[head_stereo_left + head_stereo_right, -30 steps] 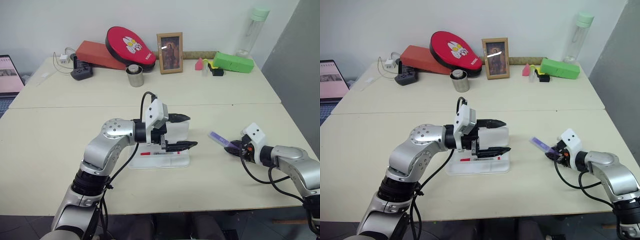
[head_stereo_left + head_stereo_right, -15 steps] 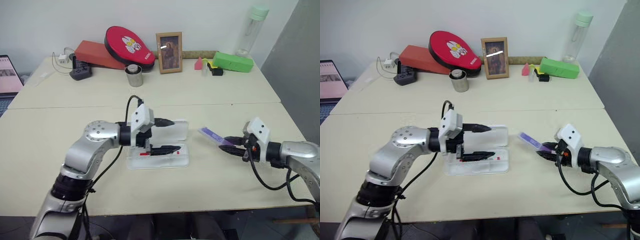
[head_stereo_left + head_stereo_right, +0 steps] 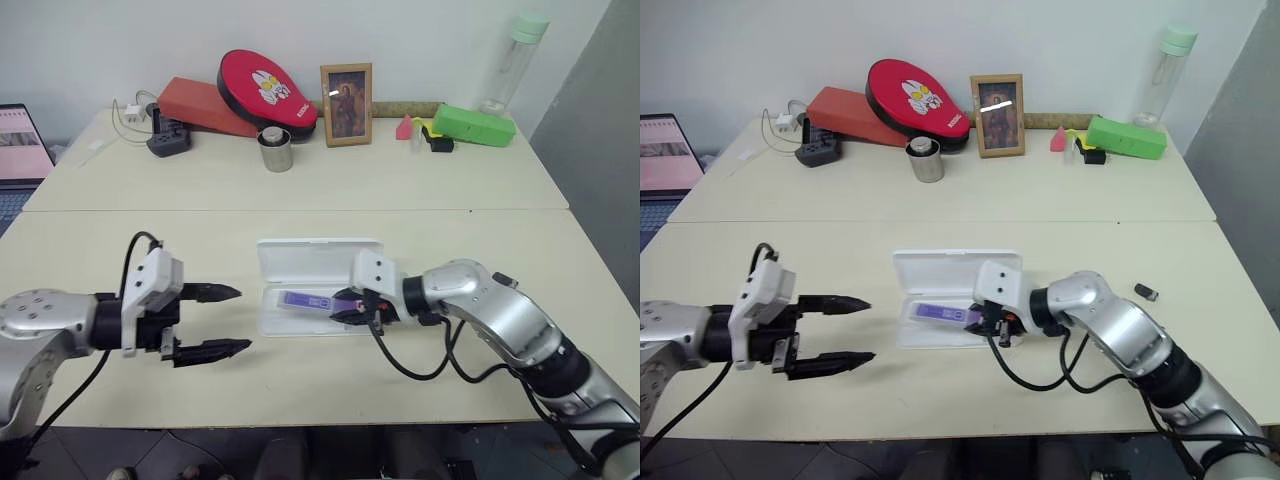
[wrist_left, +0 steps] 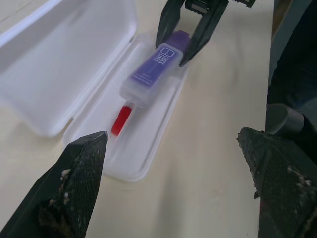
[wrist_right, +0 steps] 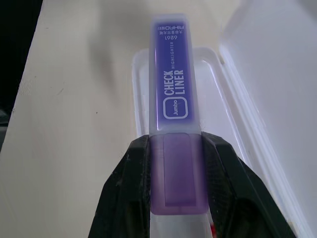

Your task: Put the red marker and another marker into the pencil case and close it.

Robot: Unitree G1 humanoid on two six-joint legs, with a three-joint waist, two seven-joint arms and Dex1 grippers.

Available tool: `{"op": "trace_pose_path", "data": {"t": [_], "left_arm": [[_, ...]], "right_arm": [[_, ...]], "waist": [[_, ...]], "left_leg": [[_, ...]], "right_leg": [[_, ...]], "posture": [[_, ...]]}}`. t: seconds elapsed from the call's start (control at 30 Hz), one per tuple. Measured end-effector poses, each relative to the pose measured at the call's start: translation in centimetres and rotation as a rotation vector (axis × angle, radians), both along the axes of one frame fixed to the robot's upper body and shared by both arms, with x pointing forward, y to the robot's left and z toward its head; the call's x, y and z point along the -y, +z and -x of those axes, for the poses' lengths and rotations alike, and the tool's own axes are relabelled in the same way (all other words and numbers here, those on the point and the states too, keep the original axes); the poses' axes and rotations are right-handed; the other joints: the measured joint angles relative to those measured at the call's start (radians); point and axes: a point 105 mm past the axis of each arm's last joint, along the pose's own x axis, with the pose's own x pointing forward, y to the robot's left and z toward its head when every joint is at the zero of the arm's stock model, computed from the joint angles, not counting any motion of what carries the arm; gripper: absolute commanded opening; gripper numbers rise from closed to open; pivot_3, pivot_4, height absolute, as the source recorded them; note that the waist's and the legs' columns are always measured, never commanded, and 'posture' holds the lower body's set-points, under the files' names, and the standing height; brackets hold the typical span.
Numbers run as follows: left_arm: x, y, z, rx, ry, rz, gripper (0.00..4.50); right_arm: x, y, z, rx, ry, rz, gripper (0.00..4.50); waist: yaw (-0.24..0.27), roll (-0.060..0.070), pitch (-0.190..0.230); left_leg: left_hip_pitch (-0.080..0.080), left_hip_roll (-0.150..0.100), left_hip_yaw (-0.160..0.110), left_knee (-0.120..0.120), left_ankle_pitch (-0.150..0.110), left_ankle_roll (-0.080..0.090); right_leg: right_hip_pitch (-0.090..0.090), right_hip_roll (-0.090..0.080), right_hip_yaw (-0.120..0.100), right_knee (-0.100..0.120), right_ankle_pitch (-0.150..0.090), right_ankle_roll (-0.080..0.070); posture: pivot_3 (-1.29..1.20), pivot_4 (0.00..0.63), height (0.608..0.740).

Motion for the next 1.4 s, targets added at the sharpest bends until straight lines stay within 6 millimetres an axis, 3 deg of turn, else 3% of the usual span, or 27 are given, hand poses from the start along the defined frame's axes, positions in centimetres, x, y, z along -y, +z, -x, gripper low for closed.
{"op": "trace_pose_path", "data": {"t": [0.17, 0.73, 0.77, 0.9, 1.13, 1.27, 1.33, 1.4], "left_arm": [[-0.8, 0.4, 0.3, 0.021, 0.045, -0.010, 4.50], [0.1, 0.6, 0.4, 0.049, 0.073, -0.006, 4.50], [0.1, 0.6, 0.4, 0.050, 0.077, -0.007, 4.50], [0.1, 0.6, 0.4, 0.052, 0.079, -0.007, 4.50], [0.5, 0.8, 0.1, 0.064, 0.059, -0.003, 4.50], [2.0, 1.4, -1.0, 0.121, 0.019, 0.045, 4.50], [3.5, 1.8, -2.0, 0.152, -0.015, 0.093, 4.50], [4.6, 1.8, -2.6, 0.158, -0.036, 0.123, 4.50]], "right_arm": [[-1.5, -1.0, -0.3, 0.000, 0.049, 0.047, 1.08], [-2.0, -2.8, -0.8, -0.007, 0.091, 0.113, 1.08], [-2.0, -2.8, -0.8, -0.008, 0.095, 0.113, 1.79], [-2.0, -2.7, -0.8, -0.010, 0.099, 0.108, 2.58], [-2.1, -2.1, -0.7, -0.008, 0.104, 0.092, 4.36], [-1.4, 1.2, -0.5, 0.018, 0.086, -0.028, 4.46], [0.0, 4.1, 0.2, 0.037, 0.069, -0.139, 4.46], [1.7, 5.6, 0.7, 0.045, 0.034, -0.190, 4.46]], "waist": [[-0.006, 0.000, 0.000], [-0.008, 0.000, 0.000], [-0.008, 0.000, 0.000], [-0.008, 0.000, 0.000], [-0.008, 0.000, 0.000], [0.000, 0.001, 0.001], [0.009, 0.000, 0.000], [0.010, -0.001, -0.001]], "left_leg": [[0.001, 0.001, 0.000, -0.001, 0.000, 0.000], [0.001, 0.002, 0.000, -0.001, 0.000, 0.000], [0.001, 0.002, 0.000, -0.001, 0.000, 0.000], [0.001, 0.002, 0.000, -0.001, 0.000, 0.000], [0.001, 0.001, 0.000, -0.001, 0.000, 0.000], [0.000, 0.000, -0.001, -0.001, 0.000, 0.000], [-0.001, 0.000, -0.002, 0.000, 0.000, 0.000], [0.000, 0.000, -0.001, 0.000, 0.000, 0.000]], "right_leg": [[-0.001, 0.000, 0.000, 0.001, 0.000, 0.000], [-0.001, 0.001, 0.000, 0.001, 0.000, 0.000], [-0.001, 0.001, 0.000, 0.001, 0.000, 0.000], [-0.001, 0.001, 0.000, 0.001, 0.000, 0.000], [-0.001, 0.001, 0.000, 0.001, 0.000, 0.000], [0.000, 0.000, -0.001, 0.001, 0.000, 0.000], [0.000, 0.000, -0.001, 0.000, 0.000, 0.000], [0.001, 0.000, -0.001, 0.000, 0.001, 0.001]], "posture": [[0.00, 0.150, 0.740], [0.00, 0.150, 0.740], [0.00, 0.150, 0.740], [0.00, 0.150, 0.740], [0.00, 0.150, 0.740], [0.00, 0.150, 0.740], [0.00, 0.150, 0.740], [0.00, 0.150, 0.740]]}}
